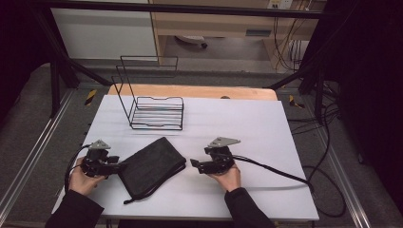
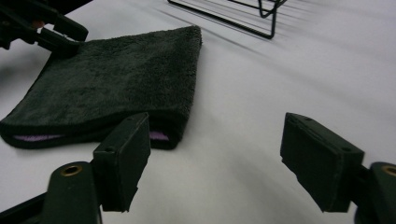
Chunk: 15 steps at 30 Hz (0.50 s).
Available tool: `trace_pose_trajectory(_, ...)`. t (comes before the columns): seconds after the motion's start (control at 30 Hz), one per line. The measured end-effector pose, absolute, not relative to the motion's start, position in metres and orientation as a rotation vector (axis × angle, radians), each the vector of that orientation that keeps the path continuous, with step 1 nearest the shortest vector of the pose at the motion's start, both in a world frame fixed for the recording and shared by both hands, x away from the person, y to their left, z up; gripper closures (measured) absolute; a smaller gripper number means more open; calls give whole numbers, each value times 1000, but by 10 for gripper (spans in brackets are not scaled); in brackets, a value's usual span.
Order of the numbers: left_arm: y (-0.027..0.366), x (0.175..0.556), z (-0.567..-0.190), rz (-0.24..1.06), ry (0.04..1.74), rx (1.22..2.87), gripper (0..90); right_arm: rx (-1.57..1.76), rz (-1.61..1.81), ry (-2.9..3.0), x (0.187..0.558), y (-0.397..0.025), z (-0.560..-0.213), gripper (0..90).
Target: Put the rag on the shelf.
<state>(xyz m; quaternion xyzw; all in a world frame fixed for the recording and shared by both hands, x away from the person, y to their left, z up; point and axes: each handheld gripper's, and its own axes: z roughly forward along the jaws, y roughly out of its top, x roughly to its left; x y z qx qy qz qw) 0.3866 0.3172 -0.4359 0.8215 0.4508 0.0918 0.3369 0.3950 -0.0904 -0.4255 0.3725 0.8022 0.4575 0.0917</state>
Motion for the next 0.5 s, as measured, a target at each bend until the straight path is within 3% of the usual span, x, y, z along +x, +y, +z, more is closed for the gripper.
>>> trace_pose_trajectory(0.5,317,383,-440,176,1177,2141,623,1172,1268,2448,408,-40,-447,487)
